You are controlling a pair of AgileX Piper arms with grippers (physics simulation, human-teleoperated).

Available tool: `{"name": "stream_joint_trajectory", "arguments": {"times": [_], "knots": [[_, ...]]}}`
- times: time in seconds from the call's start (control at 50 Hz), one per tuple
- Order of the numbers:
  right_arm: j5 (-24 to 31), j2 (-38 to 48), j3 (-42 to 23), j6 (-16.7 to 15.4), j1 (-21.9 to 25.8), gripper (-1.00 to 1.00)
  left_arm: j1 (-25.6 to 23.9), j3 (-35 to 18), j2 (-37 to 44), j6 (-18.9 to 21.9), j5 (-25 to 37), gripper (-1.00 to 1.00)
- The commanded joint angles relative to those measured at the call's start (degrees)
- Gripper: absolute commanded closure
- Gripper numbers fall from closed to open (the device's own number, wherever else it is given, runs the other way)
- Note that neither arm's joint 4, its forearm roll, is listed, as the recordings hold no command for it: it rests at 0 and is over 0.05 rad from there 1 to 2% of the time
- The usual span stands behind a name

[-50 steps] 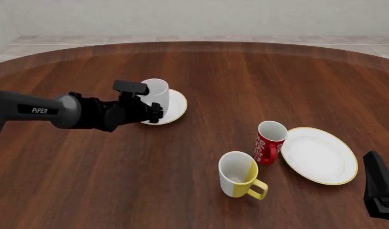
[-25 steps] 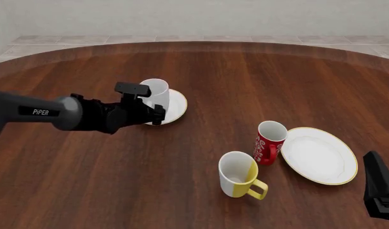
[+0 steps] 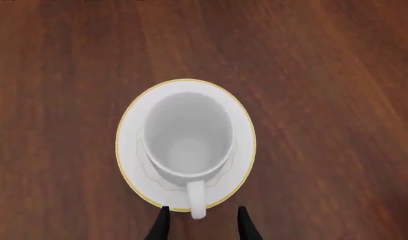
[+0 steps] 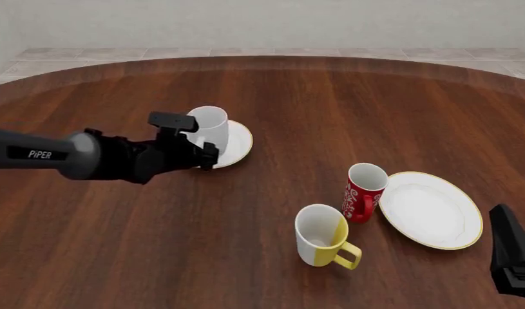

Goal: Put the white mug on the left plate.

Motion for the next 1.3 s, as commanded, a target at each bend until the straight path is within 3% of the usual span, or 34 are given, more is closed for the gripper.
{"name": "stream_joint_trajectory", "arguments": {"times": [0.02, 0.68, 1.3], "knots": [[-0.18, 0.00, 0.00, -0.14, -0.09, -1.00, 0.30, 1.23, -1.45, 0.39, -0.07, -1.00], [-0.74, 0.00, 0.01, -0.93, -0.50, -1.00, -0.63, 7.16, -7.44, 1.51, -1.46, -1.00], [-0.88, 0.00, 0.01, -1.40, -0.40, -1.00, -2.78, 10.80, -15.72, 0.76, 1.05, -1.00]]}}
